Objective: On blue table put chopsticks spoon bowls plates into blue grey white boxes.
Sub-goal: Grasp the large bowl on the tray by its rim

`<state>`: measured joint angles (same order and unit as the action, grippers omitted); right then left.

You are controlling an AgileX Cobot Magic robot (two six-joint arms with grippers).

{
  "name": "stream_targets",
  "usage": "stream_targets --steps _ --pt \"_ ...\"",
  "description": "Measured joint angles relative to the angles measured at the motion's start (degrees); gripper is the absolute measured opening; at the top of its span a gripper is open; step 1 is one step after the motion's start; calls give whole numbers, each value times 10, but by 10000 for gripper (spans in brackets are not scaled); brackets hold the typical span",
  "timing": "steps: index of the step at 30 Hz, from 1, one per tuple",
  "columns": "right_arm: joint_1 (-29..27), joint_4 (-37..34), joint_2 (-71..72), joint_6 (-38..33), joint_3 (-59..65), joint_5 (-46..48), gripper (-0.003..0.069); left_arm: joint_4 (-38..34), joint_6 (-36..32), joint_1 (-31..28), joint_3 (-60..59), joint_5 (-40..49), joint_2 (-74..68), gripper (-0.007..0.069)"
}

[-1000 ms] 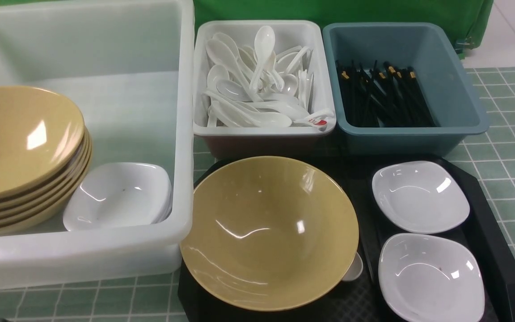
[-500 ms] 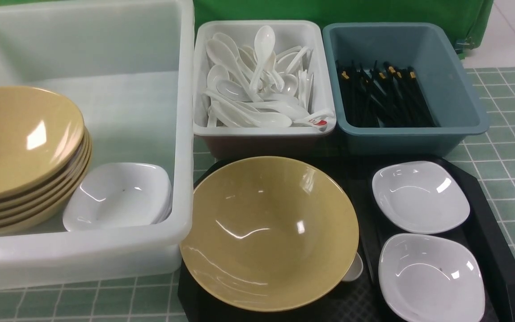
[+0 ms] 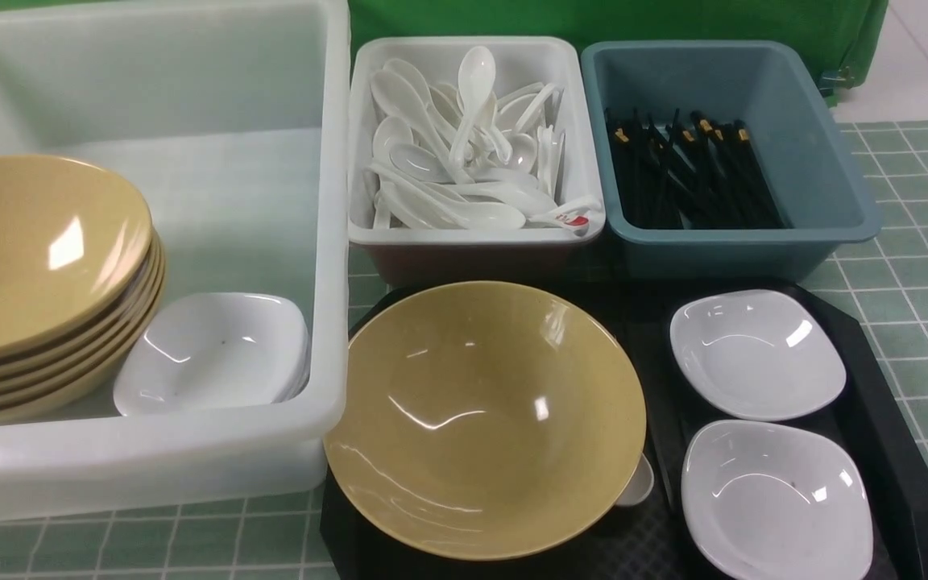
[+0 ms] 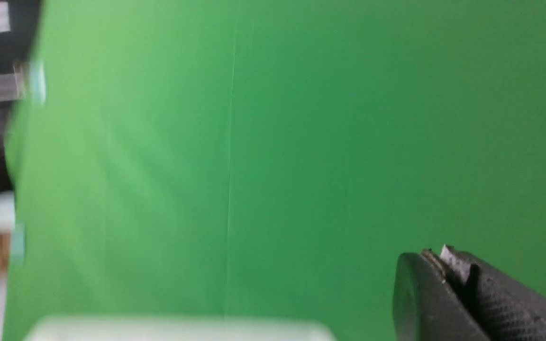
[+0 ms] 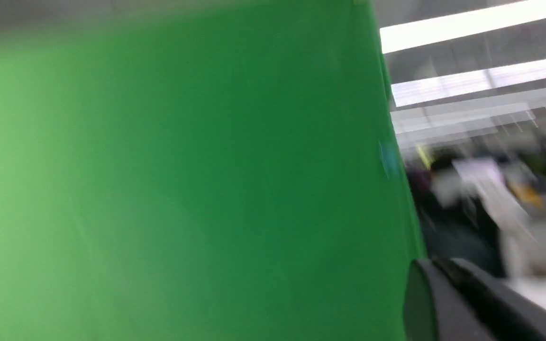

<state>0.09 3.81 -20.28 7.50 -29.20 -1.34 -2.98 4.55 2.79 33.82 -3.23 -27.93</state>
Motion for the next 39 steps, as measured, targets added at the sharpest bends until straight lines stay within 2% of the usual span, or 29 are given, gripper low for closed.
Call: stream_targets --steps 1,3,4,5,9,10,11,15,17,18,22,28,32,37,38,39 --pt "0 1 -22 -67 1 71 37 0 13 8 11 53 -46 4" --pt "0 3 -62 -137 14 130 37 0 21 34 40 142 -102 4" --pt "0 3 -66 -143 16 138 37 0 21 37 48 161 -113 4" --pt "1 1 -95 -155 28 172 37 -1 12 73 81 236 -156 4" --pt "22 -45 -163 -178 37 273 35 -19 -33 165 171 376 -261 4" --pt "22 -48 -163 -181 37 278 35 -19 -35 165 176 381 -266 4" --pt "35 -70 -186 -203 37 311 35 -32 -46 200 210 412 -309 4" --pt "83 -151 -254 -270 37 356 35 -54 -82 274 294 472 -416 4" --pt "96 -180 -268 -292 37 354 35 -57 -92 293 317 488 -445 4" --pt "116 -214 -288 -323 37 349 35 -59 -100 320 354 510 -491 4" --pt "158 -253 -315 -371 37 337 35 -56 -123 364 424 541 -599 4" --pt "177 -261 -320 -386 37 328 35 -59 -125 374 477 559 -748 4" --pt "177 -261 -320 -388 37 320 36 -82 -125 374 481 561 -799 4" --pt "177 -264 -320 -390 37 305 36 -211 -173 374 482 561 -839 4" --pt "177 -264 -320 -390 37 305 36 -218 -173 374 482 561 -840 4" --pt "177 -264 -320 -390 37 304 36 -267 -211 374 482 560 -844 4"
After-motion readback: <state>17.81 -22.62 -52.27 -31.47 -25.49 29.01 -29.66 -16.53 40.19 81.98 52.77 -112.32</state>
